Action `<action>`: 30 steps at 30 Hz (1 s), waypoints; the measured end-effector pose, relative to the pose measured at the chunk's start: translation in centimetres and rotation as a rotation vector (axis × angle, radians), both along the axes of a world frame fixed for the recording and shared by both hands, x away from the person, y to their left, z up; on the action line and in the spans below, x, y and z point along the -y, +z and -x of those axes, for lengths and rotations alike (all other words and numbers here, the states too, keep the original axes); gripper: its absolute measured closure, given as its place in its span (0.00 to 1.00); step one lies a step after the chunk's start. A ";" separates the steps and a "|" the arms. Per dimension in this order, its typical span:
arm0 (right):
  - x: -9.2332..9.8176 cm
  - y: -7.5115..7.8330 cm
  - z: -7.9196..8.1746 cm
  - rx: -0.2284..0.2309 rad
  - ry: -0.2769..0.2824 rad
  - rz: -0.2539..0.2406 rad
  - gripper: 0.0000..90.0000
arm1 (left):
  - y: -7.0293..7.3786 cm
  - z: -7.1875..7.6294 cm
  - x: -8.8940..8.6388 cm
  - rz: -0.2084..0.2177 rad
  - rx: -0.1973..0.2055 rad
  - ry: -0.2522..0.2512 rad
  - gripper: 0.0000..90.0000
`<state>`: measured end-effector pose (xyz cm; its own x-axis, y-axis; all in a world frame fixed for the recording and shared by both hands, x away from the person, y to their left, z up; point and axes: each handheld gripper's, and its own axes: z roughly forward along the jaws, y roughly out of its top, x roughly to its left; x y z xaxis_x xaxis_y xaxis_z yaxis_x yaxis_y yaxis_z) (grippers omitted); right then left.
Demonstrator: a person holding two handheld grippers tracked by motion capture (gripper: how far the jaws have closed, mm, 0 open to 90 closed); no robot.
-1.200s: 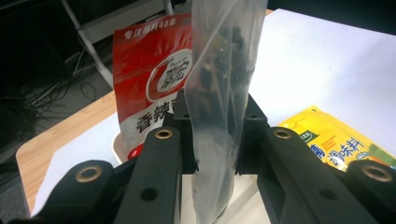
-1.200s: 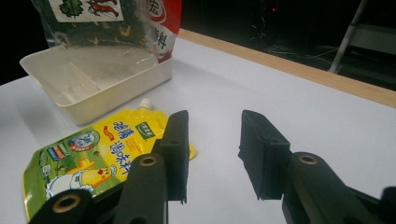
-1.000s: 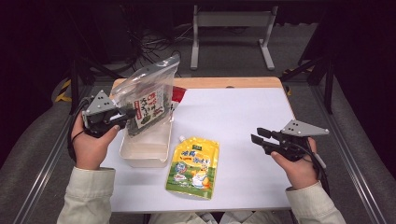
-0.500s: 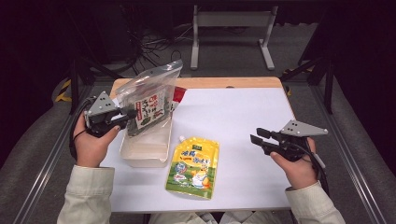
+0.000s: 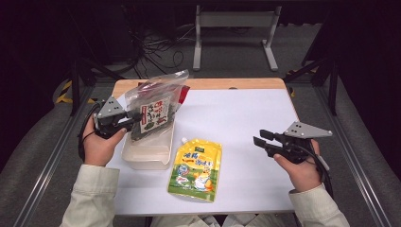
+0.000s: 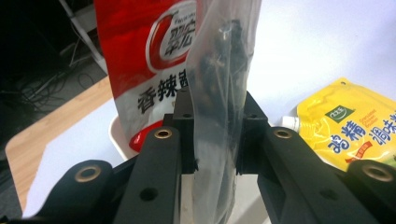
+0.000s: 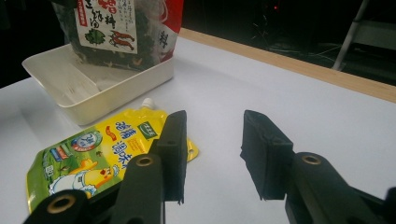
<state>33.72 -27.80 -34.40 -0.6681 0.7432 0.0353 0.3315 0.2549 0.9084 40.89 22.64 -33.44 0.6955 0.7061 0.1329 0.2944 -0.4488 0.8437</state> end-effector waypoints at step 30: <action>-0.3 -0.3 -0.4 -0.015 0.016 -0.004 0.64 | -1.3 1.5 -0.9 0.048 -0.102 0.061 0.39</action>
<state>34.16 -27.53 -34.67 -0.6795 0.7321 0.0483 0.3406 0.2565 0.9045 39.36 23.58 -34.77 0.6594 0.7513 0.0280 0.4057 -0.3869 0.8281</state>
